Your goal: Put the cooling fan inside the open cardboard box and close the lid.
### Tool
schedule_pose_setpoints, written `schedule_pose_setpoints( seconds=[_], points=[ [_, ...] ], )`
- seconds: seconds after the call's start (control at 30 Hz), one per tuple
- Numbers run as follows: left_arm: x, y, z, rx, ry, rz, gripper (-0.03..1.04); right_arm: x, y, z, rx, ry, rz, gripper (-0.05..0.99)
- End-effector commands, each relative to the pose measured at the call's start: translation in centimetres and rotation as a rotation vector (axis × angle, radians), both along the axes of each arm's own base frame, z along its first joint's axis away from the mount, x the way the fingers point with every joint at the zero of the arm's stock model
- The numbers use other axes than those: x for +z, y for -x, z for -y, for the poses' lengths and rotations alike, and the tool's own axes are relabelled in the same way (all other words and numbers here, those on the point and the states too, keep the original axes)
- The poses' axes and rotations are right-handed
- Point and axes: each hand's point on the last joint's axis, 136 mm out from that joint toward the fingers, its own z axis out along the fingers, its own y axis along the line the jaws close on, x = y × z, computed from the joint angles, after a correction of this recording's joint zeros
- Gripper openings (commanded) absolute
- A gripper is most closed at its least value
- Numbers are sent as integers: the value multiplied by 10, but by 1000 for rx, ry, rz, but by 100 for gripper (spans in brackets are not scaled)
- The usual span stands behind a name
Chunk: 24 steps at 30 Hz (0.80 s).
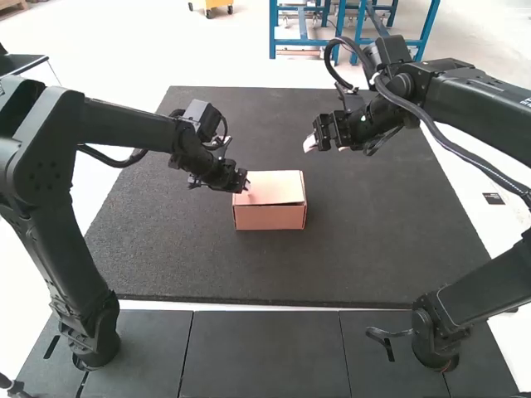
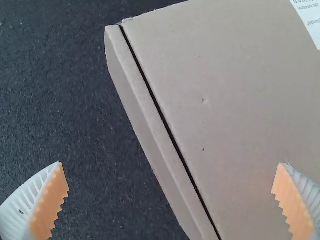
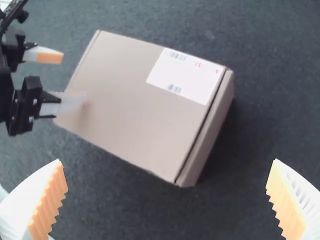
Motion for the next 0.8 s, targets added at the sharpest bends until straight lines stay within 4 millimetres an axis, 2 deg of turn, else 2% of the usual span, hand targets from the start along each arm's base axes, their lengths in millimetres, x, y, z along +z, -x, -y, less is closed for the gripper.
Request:
schedule_pose_setpoints(
  seconds=[0.0,0.13,0.27,0.33,0.4,0.47,0.53,0.63,0.77],
  points=[
    [-7,5,7,-22,3,-17,96,9,-7,0,-13,-14,17,91],
    [-15,6,7,-22,2,-25,96,8,-6,0,-12,-14,16,91],
    [-11,2,8,-17,10,-12,96,5,-6,1,-13,-11,9,91],
    [3,-4,10,0,39,18,96,5,-6,1,-15,-13,11,91],
    [29,-13,9,19,76,77,96,5,-9,1,-27,-20,19,91],
    [56,-23,4,51,115,157,96,6,-18,5,-62,-26,53,91],
    [73,-29,-4,83,128,226,96,12,-30,10,-111,-58,95,91],
    [86,-34,-16,132,160,292,96,29,-49,24,-186,-106,185,91],
    [101,-34,-39,188,193,373,96,30,-59,43,-245,-122,220,91]
  ],
)
